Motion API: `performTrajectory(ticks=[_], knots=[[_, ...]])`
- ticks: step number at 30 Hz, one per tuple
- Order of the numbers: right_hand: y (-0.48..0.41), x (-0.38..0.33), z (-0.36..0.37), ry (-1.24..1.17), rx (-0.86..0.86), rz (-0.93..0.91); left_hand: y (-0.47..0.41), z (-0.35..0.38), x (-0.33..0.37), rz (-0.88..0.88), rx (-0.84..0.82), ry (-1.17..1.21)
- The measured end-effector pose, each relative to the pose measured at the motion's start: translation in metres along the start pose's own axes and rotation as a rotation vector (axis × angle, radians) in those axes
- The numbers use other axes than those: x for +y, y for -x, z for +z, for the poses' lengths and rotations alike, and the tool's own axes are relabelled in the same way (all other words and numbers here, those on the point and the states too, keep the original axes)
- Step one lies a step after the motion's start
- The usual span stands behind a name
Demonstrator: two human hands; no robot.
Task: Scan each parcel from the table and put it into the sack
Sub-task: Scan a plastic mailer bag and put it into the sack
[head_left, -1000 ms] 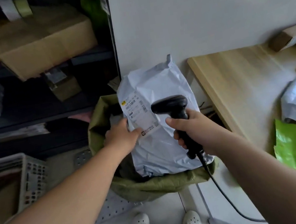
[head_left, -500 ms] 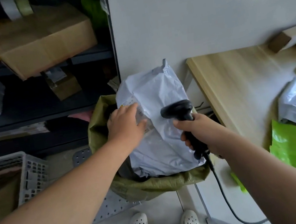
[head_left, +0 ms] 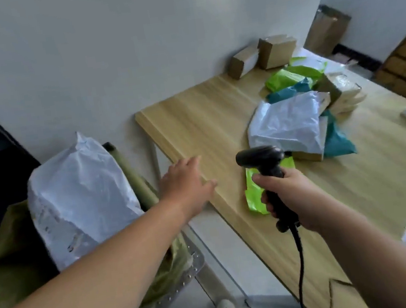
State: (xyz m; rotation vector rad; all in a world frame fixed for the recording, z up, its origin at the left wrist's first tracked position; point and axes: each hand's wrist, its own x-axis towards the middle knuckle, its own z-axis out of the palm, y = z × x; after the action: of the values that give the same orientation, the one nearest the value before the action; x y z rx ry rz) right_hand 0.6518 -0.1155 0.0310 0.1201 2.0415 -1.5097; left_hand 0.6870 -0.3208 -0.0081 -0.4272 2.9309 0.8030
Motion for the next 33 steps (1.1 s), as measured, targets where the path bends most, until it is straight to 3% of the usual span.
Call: performTrajectory(ticks=[7, 16, 21, 24, 28, 30, 33], knots=[[-0.007, 0.034, -0.101, -0.095, 0.121, 0.039, -0.031, 0.087, 0.104, 0.144, -0.243, -0.195], [-0.024, 0.069, -0.173, -0.154, 0.184, 0.117, -0.070, 0.186, 0.181, -0.197, -0.330, -0.214], [-0.031, 0.080, -0.185, -0.186, 0.158, 0.143, -0.078, 0.203, 0.175, -0.234, -0.263, -0.216], [-0.032, 0.078, -0.184, -0.191, 0.137, 0.140, -0.080, 0.188, 0.162, -0.261, -0.240, 0.077], [-0.034, 0.063, -0.173, -0.209, 0.061, 0.118, -0.073, 0.148, 0.148, -0.448, -0.252, 0.860], [-0.033, 0.053, -0.162, -0.218, 0.016, 0.087, -0.063, 0.120, 0.144, -0.571, -0.339, 1.189], [-0.030, 0.036, -0.140, -0.268, -0.065, 0.044, -0.047, 0.081, 0.138, -0.628, -0.473, 1.448]])
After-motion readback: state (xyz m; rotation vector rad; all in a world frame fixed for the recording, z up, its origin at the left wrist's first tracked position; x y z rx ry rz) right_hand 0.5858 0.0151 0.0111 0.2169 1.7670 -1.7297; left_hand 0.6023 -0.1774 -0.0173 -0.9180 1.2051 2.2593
